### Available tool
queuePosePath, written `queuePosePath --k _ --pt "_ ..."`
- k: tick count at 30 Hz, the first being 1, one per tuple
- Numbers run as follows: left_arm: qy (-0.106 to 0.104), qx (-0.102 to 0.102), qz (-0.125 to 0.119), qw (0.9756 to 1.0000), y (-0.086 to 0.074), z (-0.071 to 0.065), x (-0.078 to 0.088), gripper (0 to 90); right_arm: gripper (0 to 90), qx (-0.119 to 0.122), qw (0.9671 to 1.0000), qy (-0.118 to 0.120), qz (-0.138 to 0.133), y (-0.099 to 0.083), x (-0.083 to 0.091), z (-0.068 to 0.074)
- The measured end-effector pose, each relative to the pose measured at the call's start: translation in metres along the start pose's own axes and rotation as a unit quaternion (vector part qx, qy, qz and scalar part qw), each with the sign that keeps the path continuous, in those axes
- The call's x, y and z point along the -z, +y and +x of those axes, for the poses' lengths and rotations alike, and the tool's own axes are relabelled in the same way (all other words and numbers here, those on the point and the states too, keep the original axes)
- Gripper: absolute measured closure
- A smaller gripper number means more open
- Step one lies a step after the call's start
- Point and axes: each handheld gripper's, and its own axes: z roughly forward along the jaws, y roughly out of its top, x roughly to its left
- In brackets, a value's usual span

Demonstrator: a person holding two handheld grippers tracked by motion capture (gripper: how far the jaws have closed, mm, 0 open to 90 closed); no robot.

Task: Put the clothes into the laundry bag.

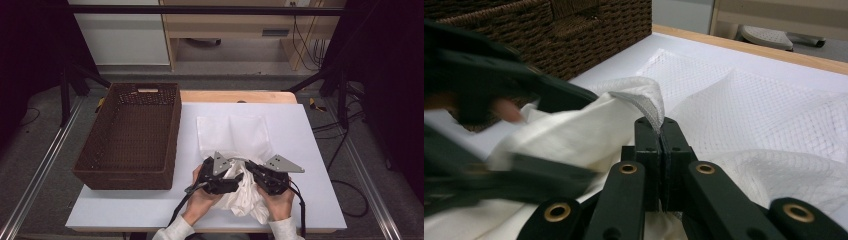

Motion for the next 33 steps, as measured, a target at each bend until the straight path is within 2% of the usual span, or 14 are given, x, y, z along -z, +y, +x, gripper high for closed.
queuePosePath --k 2,5,8,10,12,14,15,16,18,20,25,28,30,33 --pt "-0.008 0.000 -0.003 1.0000 -0.006 0.000 0.020 25.2 89.0 0.003 1.0000 -0.001 0.000 0.000 0.000 0.001" --pt "-0.009 0.000 0.018 0.9998 -0.023 0.000 0.032 22.8 89.0 0.000 1.0000 -0.002 0.002 0.000 0.000 0.001" --pt "-0.017 0.011 0.037 0.9991 -0.041 0.002 0.024 24.3 89.0 -0.001 1.0000 -0.001 0.002 0.000 -0.001 0.001" --pt "-0.042 0.034 0.049 0.9973 -0.047 0.004 0.011 33.6 89.0 0.000 1.0000 0.000 0.004 0.000 -0.002 0.001" --pt "-0.050 0.039 0.041 0.9971 -0.049 0.005 0.000 41.4 89.0 0.000 1.0000 -0.001 0.005 0.000 -0.002 0.002" --pt "-0.047 0.043 0.032 0.9974 -0.047 0.004 -0.003 57.0 89.0 -0.001 1.0000 0.000 0.004 0.000 -0.002 0.002" --pt "-0.041 0.035 0.029 0.9981 -0.046 0.002 -0.003 62.6 89.0 -0.001 1.0000 0.000 0.005 -0.001 -0.003 0.001" --pt "-0.034 0.029 0.023 0.9987 -0.043 -0.001 -0.003 66.9 89.0 -0.002 1.0000 0.000 0.005 -0.001 -0.003 0.001" --pt "-0.033 0.020 0.004 0.9992 -0.037 -0.005 0.002 73.9 89.0 -0.002 1.0000 0.001 0.005 -0.001 -0.003 0.002" --pt "-0.038 0.008 -0.010 0.9992 -0.028 -0.010 0.004 75.6 89.1 0.000 1.0000 0.004 0.002 -0.001 -0.003 0.003" --pt "-0.027 -0.030 -0.005 0.9992 -0.003 -0.024 -0.006 75.5 89.1 0.001 1.0000 -0.002 -0.003 -0.001 -0.001 0.004" --pt "-0.024 -0.033 0.006 0.9991 0.004 -0.025 -0.016 75.1 89.0 -0.003 0.9998 -0.004 -0.017 0.000 0.003 0.000" --pt "-0.011 -0.042 0.018 0.9989 0.006 -0.023 -0.024 74.7 89.1 -0.003 0.9996 -0.008 -0.025 0.001 0.005 0.001" --pt "0.001 -0.029 0.048 0.9984 0.006 -0.014 -0.036 74.1 89.1 0.007 0.9995 -0.009 -0.030 0.002 0.007 0.004"
